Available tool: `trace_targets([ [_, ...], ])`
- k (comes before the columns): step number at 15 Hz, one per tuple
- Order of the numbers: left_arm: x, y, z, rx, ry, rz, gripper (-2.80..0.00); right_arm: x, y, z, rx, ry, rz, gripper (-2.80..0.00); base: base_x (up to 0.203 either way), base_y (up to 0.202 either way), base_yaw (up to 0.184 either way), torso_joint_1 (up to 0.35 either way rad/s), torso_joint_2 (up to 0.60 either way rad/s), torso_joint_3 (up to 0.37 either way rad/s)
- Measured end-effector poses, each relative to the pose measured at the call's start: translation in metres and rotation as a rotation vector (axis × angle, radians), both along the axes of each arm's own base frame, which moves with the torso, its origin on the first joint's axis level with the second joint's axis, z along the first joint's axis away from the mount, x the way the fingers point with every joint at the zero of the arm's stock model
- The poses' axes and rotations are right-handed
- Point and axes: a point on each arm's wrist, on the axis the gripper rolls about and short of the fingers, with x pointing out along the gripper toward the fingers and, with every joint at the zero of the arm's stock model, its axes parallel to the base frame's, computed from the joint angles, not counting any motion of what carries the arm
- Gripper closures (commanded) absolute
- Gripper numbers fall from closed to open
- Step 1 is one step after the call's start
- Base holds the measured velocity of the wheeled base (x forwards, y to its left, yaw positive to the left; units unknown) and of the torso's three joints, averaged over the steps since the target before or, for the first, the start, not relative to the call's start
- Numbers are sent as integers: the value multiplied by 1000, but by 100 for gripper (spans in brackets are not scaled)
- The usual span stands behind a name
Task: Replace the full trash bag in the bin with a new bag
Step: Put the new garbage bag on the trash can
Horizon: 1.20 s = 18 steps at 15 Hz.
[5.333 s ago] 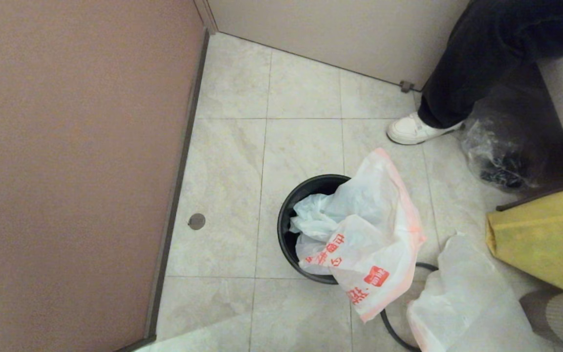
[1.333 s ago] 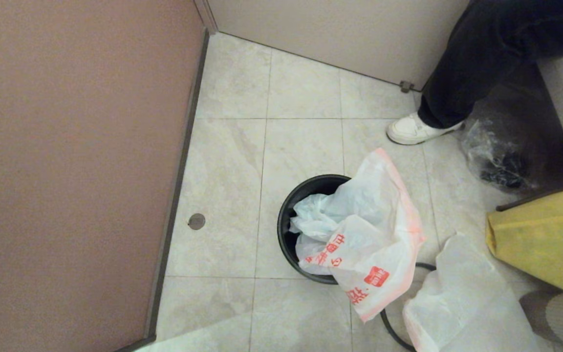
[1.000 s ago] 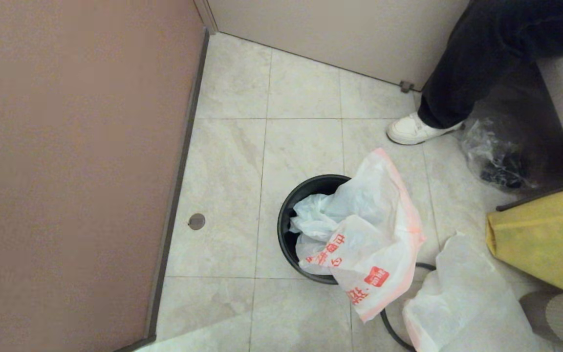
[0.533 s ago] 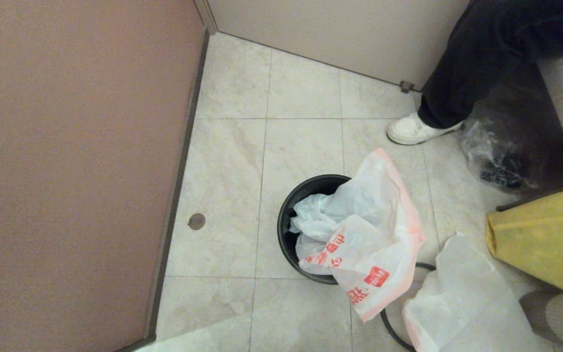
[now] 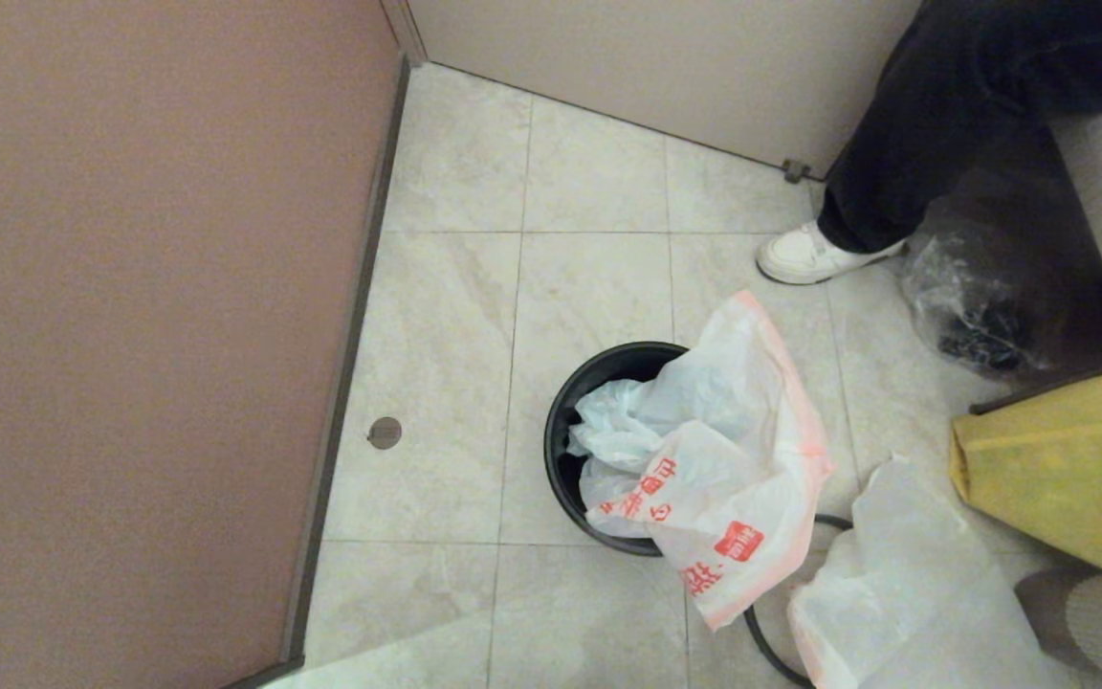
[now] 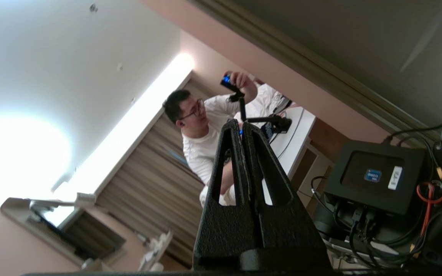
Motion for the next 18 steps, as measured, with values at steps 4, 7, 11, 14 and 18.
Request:
trace_targets([
  [4,-3,-1,19,-32,7,-35,0,9,11,10,-5,5,50,0,0,0,0,0,0,0],
  [7,-2,4,26,-41,-24,-13,0,12,15,11,-16,16,56,0,0,0,0,0,0,0],
  [11,3,19,16,-108,-70,56,0,9,12,4,-27,28,54,0,0,0,0,0,0,0],
  [14,14,47,-15,-111,-58,126,0,4,6,0,-17,18,32,0,0,0,0,0,0,0],
  [18,19,64,-41,-32,-72,287,0,2,3,0,-7,7,22,0,0,0,0,0,0,0],
])
